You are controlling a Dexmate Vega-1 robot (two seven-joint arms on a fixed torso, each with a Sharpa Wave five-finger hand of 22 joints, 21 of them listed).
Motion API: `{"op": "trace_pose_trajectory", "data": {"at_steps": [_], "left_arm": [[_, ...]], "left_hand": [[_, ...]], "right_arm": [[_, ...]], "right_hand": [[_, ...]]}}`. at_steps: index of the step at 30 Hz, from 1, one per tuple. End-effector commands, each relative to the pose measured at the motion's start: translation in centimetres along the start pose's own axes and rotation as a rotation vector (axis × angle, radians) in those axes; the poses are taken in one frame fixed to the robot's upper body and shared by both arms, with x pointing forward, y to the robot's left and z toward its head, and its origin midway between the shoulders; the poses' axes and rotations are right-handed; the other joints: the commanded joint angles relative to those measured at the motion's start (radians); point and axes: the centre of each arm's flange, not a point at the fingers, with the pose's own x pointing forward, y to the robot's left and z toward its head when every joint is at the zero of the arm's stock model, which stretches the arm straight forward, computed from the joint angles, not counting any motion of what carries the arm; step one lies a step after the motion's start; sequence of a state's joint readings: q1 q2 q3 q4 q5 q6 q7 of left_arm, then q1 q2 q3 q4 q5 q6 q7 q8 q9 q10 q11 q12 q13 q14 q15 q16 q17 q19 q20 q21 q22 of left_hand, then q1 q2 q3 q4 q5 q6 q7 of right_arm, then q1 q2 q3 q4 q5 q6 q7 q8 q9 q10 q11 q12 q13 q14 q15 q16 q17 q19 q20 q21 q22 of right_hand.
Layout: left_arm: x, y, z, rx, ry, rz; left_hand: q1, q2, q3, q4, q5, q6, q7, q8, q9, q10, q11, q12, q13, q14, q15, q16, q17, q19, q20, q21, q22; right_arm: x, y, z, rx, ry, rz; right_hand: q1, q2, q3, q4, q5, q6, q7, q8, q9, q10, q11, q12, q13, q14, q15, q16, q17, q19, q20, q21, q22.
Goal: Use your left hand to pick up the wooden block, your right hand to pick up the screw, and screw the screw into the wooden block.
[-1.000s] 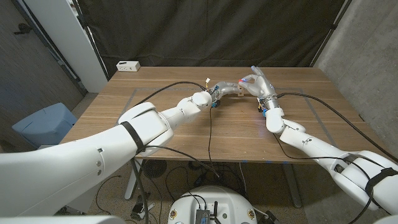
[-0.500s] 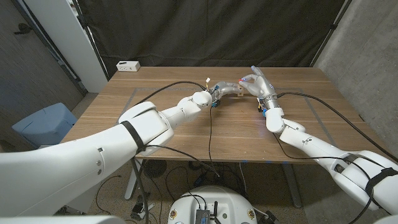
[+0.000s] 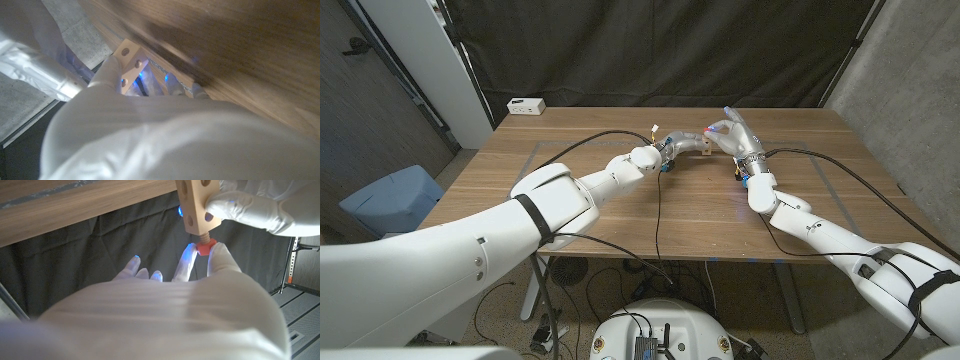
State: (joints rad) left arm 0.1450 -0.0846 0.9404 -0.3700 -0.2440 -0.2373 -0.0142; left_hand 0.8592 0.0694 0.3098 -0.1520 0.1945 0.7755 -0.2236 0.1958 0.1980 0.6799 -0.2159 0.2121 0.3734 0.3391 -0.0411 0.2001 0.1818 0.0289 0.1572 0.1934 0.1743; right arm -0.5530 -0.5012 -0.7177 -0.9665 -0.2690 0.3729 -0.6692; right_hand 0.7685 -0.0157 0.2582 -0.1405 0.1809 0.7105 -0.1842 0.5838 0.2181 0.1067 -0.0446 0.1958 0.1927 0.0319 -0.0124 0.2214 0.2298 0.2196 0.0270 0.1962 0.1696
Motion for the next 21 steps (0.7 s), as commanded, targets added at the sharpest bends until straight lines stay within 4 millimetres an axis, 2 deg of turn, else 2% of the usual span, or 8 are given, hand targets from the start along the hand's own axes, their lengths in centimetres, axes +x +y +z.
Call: {"op": "trace_pose_trajectory", "data": {"at_steps": [1,11,15,21], "left_arm": [[-0.08,-0.07,-0.14,-0.001,-0.004,0.001],[-0.04,-0.03,-0.13,0.001,0.002,0.002],[0.00,-0.05,-0.11,0.000,0.005,0.002],[-0.03,-0.03,-0.12,0.000,0.002,0.002]], "left_hand": [[0.009,0.002,0.007,0.000,0.008,0.004,0.001,0.005,0.002,-0.001,0.003,0.006,0.004,0.003,-0.049,0.001,0.000,0.001,0.010,0.003,0.004],[0.008,0.003,0.007,0.001,0.008,0.004,0.001,0.005,0.002,-0.001,0.003,0.006,0.004,0.002,-0.049,0.001,0.000,0.001,0.009,0.003,0.004],[0.007,0.003,0.007,0.001,0.007,0.002,0.001,0.005,0.002,-0.001,0.003,0.006,0.004,0.002,-0.049,0.001,0.000,0.001,0.010,0.003,0.004],[0.006,0.003,0.006,0.002,0.007,0.001,0.001,0.004,0.002,-0.001,0.003,0.006,0.004,0.004,-0.050,0.002,0.000,0.001,0.010,0.003,0.004]], "right_arm": [[-0.02,0.14,-0.09,0.003,0.007,0.008],[0.02,0.15,-0.16,0.004,0.008,0.020],[0.06,0.13,-0.18,0.003,0.009,0.025],[0.15,0.08,-0.19,0.003,0.007,0.030]], "right_hand": [[-0.003,-0.001,-0.003,0.002,0.006,0.000,0.001,-0.001,0.000,-0.001,-0.001,-0.003,0.006,-0.007,0.001,0.000,0.002,-0.005,0.000,-0.002,0.006],[-0.004,-0.001,-0.003,0.002,0.007,-0.004,0.001,-0.004,0.000,-0.004,-0.001,-0.003,0.006,-0.009,0.002,0.000,0.002,-0.007,0.000,-0.002,0.006],[-0.012,-0.005,-0.006,0.003,0.007,-0.025,0.007,-0.016,-0.005,-0.013,0.009,-0.005,0.006,-0.012,0.003,-0.001,0.002,-0.009,0.000,-0.003,0.006],[-0.019,-0.011,-0.010,0.004,0.007,-0.042,0.008,-0.025,-0.007,-0.017,0.007,-0.005,0.006,-0.017,0.008,-0.003,0.002,-0.012,0.001,-0.003,0.006]]}}
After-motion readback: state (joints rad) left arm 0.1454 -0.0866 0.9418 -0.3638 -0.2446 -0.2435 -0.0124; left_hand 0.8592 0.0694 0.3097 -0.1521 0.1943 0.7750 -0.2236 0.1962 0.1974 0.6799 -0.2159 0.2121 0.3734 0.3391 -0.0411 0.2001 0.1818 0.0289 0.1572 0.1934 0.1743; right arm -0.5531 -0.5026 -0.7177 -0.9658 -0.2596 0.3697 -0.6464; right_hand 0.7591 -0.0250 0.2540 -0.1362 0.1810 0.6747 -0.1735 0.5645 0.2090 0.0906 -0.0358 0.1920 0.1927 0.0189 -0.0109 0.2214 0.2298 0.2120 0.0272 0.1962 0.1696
